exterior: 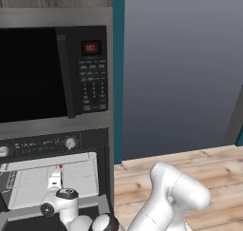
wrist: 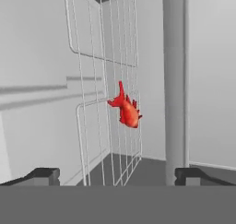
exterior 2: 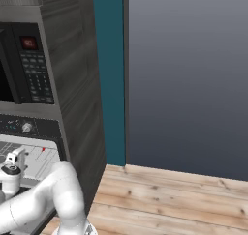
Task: Take the fish from the oven and place it on the plate on the counter.
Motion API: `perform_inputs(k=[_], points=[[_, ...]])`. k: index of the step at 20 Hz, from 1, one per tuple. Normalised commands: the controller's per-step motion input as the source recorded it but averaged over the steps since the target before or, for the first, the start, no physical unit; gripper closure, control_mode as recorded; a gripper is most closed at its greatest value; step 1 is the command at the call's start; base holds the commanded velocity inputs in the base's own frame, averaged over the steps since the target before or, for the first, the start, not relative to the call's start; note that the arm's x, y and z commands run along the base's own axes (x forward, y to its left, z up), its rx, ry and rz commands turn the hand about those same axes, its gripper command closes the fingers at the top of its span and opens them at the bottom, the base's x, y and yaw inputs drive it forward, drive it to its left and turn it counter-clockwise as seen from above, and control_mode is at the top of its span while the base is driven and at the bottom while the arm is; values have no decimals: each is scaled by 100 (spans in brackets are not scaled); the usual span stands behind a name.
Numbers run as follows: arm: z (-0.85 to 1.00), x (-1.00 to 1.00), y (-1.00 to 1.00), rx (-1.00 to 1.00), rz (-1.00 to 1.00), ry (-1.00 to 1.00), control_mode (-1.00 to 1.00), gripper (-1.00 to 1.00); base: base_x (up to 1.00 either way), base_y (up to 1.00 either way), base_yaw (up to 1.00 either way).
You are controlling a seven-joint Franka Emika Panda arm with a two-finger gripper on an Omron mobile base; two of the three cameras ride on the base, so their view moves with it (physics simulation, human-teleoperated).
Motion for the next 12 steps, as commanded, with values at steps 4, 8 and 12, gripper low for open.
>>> perform_inputs(k=[4, 8, 12], points=[[-61, 20, 0, -9, 0, -6, -100, -100, 0, 0, 0], [-71, 18, 0, -9, 0, -4, -100, -100, 0, 0, 0], [-74, 17, 0, -8, 0, -5, -100, -100, 0, 0, 0]])
